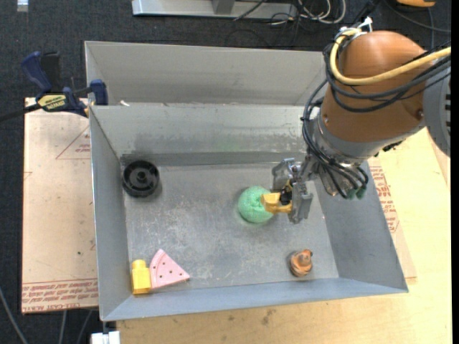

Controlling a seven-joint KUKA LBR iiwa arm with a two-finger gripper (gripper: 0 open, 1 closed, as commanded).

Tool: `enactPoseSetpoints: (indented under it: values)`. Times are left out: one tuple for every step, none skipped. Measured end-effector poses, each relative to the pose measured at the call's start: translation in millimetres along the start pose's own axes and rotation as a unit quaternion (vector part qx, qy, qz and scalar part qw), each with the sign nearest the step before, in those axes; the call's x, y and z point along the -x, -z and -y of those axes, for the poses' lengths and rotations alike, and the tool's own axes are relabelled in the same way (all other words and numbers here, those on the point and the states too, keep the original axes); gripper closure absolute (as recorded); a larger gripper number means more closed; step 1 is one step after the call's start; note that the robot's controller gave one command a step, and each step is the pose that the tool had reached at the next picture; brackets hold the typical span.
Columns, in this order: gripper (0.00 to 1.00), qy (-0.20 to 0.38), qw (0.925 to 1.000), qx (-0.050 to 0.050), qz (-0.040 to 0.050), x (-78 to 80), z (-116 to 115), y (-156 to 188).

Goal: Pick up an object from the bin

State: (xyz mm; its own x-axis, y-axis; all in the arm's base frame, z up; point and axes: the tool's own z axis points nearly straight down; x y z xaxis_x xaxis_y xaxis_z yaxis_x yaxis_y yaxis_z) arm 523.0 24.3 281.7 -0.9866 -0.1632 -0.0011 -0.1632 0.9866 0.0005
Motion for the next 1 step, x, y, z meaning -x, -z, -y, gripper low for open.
enactPoseSetpoints:
  values:
    - [1.0, 0.0, 1.0, -0.001, 0.0052, 0.8, 0.6, 8.2]
